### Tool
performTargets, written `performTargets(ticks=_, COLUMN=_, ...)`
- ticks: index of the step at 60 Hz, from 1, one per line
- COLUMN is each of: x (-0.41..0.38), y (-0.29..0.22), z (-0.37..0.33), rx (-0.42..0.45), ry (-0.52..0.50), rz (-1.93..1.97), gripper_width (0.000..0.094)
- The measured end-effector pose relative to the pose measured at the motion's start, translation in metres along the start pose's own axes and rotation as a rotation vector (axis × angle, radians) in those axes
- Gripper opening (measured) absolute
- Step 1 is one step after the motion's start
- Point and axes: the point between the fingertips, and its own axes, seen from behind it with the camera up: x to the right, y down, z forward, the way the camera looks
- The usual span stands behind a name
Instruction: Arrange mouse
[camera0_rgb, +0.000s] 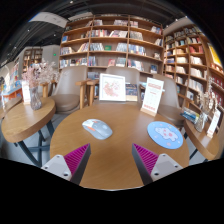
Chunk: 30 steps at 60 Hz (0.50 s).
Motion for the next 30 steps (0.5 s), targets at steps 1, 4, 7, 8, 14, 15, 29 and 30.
performTargets(ticks=1, x=-0.003, y=0.000, z=0.000, rx=0.000, ry=-0.002, rz=-0.003, gripper_width=0.0854)
performTargets(ticks=4, x=-0.013, y=-0.001, z=0.002, rx=0.000, ry=-0.009, rz=-0.014, gripper_width=0.0855)
performTargets(ticks=7, x=-0.020, y=-0.002, z=0.004, rx=0.000, ry=-0.013, rz=-0.022, gripper_width=0.0857)
performTargets(ticks=8, x=-0.022, y=-0.002, z=0.006, rx=-0.001, ry=-0.014, rz=-0.023, gripper_width=0.0857)
performTargets(ticks=14, x=-0.026, y=-0.001, z=0.018, rx=-0.008, ry=-0.007, rz=-0.028, gripper_width=0.0853)
performTargets(ticks=15, x=-0.027, y=-0.002, z=0.020, rx=-0.009, ry=-0.005, rz=-0.029, gripper_width=0.0853)
performTargets(ticks=29, x=-0.031, y=-0.007, z=0.056, rx=-0.027, ry=-0.013, rz=-0.023, gripper_width=0.0853)
performTargets(ticks=30, x=-0.031, y=-0.007, z=0.060, rx=-0.028, ry=-0.013, rz=-0.024, gripper_width=0.0852)
